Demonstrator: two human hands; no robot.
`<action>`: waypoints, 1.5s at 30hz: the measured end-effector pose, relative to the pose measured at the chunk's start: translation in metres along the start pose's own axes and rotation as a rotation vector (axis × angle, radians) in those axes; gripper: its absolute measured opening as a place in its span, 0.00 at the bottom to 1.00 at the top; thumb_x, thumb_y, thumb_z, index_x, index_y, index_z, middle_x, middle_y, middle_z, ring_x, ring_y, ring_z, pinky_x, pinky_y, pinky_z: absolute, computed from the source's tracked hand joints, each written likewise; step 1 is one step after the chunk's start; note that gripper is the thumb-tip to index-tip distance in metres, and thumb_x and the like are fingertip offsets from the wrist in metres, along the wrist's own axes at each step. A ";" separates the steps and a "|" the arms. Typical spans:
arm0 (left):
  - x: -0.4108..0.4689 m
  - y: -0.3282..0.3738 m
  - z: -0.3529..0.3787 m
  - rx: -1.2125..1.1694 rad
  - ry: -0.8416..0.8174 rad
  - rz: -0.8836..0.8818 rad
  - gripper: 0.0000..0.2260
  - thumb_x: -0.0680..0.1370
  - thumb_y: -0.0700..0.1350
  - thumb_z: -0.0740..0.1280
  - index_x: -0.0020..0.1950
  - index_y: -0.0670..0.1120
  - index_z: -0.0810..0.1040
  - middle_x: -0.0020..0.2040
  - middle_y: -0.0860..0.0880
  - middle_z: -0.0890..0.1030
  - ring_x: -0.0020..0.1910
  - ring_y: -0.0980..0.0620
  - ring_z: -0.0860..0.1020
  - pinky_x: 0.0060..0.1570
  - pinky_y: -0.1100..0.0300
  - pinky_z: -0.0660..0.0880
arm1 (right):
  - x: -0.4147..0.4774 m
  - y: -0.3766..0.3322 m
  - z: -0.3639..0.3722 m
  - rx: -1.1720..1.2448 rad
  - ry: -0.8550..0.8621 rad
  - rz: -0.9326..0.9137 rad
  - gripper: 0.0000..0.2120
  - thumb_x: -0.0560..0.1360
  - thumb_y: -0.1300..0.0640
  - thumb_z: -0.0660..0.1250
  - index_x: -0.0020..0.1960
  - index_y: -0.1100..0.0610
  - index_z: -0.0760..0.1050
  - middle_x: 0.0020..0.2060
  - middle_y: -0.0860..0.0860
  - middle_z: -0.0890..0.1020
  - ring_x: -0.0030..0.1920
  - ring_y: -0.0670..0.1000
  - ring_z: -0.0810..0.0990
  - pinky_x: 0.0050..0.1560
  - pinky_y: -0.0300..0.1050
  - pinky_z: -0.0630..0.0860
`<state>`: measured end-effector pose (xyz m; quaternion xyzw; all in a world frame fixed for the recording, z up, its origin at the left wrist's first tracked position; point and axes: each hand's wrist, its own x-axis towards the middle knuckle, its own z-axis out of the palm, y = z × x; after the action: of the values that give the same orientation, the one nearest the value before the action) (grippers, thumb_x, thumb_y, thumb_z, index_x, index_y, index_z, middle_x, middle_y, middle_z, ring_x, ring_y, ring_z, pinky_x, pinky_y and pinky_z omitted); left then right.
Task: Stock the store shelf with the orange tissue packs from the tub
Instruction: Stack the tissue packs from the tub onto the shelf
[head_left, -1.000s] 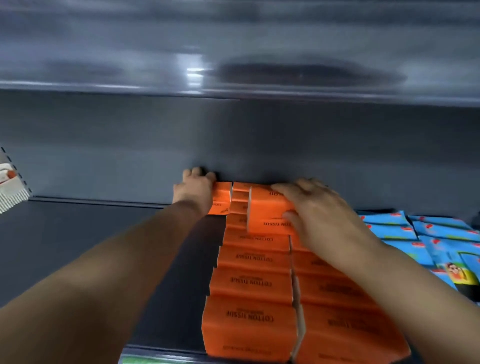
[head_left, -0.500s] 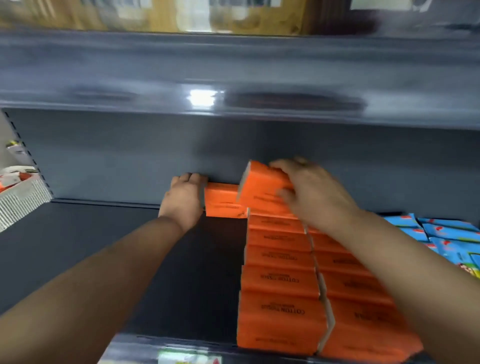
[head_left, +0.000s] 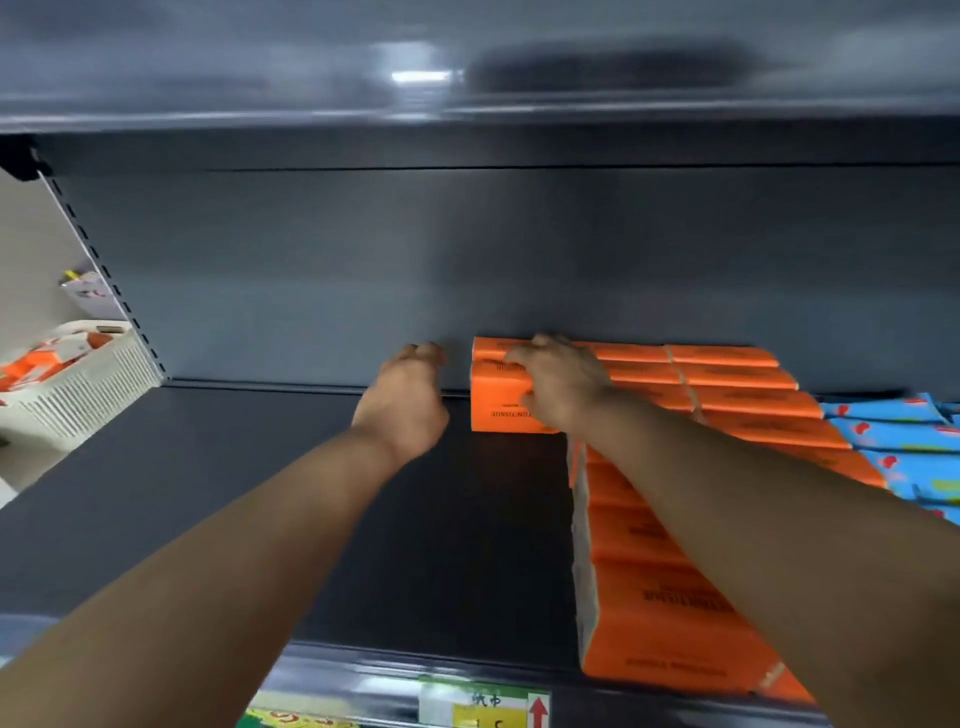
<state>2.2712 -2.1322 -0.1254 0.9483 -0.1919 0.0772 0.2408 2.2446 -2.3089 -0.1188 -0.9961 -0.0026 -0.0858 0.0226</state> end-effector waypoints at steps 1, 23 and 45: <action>0.000 0.003 0.005 -0.019 -0.029 -0.006 0.22 0.76 0.34 0.60 0.70 0.44 0.66 0.67 0.45 0.70 0.66 0.46 0.70 0.61 0.53 0.71 | -0.002 0.002 -0.002 0.022 -0.001 0.001 0.29 0.74 0.57 0.68 0.72 0.48 0.64 0.64 0.52 0.71 0.66 0.54 0.68 0.65 0.48 0.66; -0.037 0.057 0.007 -0.163 0.030 -0.168 0.29 0.76 0.40 0.64 0.74 0.43 0.55 0.70 0.44 0.68 0.68 0.43 0.69 0.59 0.49 0.69 | -0.146 0.038 -0.057 0.046 0.150 0.001 0.14 0.80 0.51 0.56 0.65 0.49 0.71 0.60 0.48 0.76 0.60 0.51 0.74 0.60 0.49 0.72; -0.369 0.035 0.037 0.435 -0.413 0.011 0.27 0.76 0.45 0.60 0.74 0.46 0.56 0.75 0.43 0.55 0.72 0.39 0.59 0.68 0.49 0.64 | -0.495 0.016 0.012 0.016 -0.277 0.482 0.21 0.79 0.48 0.52 0.71 0.48 0.64 0.75 0.50 0.56 0.76 0.61 0.49 0.71 0.59 0.56</action>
<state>1.9217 -2.0584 -0.2308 0.9722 -0.2209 -0.0765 -0.0126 1.7589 -2.3245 -0.2160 -0.9699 0.2308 0.0591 0.0497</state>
